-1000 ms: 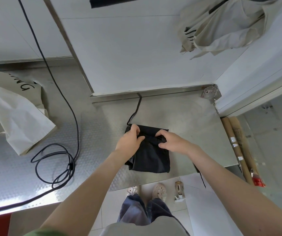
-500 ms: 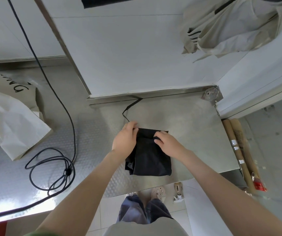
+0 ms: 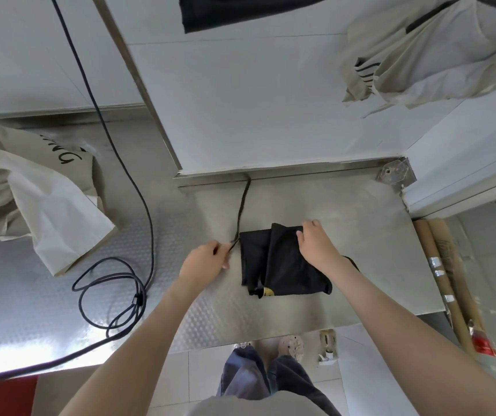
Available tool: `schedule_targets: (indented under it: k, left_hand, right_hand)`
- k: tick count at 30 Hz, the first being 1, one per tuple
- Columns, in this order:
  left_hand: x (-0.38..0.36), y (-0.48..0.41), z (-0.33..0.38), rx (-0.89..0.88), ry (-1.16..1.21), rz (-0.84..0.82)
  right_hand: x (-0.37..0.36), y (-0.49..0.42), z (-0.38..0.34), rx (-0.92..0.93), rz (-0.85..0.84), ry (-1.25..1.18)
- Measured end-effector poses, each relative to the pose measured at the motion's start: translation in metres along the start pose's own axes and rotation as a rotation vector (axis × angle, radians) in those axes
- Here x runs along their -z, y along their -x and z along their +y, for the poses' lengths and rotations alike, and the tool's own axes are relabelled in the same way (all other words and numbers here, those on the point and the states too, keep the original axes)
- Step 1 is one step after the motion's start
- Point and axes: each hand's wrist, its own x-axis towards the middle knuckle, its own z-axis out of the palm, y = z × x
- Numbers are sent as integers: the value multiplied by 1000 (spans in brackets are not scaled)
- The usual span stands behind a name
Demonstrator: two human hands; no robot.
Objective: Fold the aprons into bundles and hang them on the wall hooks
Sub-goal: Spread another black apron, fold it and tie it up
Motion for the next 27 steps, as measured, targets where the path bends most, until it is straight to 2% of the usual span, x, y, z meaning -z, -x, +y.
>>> schedule_targets:
  k: [8,10,13,15,17,20,23,27]
  left_hand:
    - [-21,11,17,15,8,-89]
    - [-28,13,23,29,-13,-74]
    - [-35,12,27,48,-78,-41]
    - [-36,12,28,69,-107,-29]
    - [-37,10,29,77,-113,-16]
    - [-36,8,31,82,-94,19]
    - [-31,5,32,51,-33,67]
    - [-19,0,31,-13,-13,47]
  right_hand:
    - [-15,15,-16,169,6,-45]
    - [-21,20,-19,189,90,15]
    - [-26,26,-14,178,302,278]
    - [-23,31,-13,224,372,312]
    - [-19,36,-11,362,329,296]
    - [-15,50,-11,489,95,257]
    - [-22,64,-18,312,-60,287]
    - [-40,71,-39,139,-117,349]
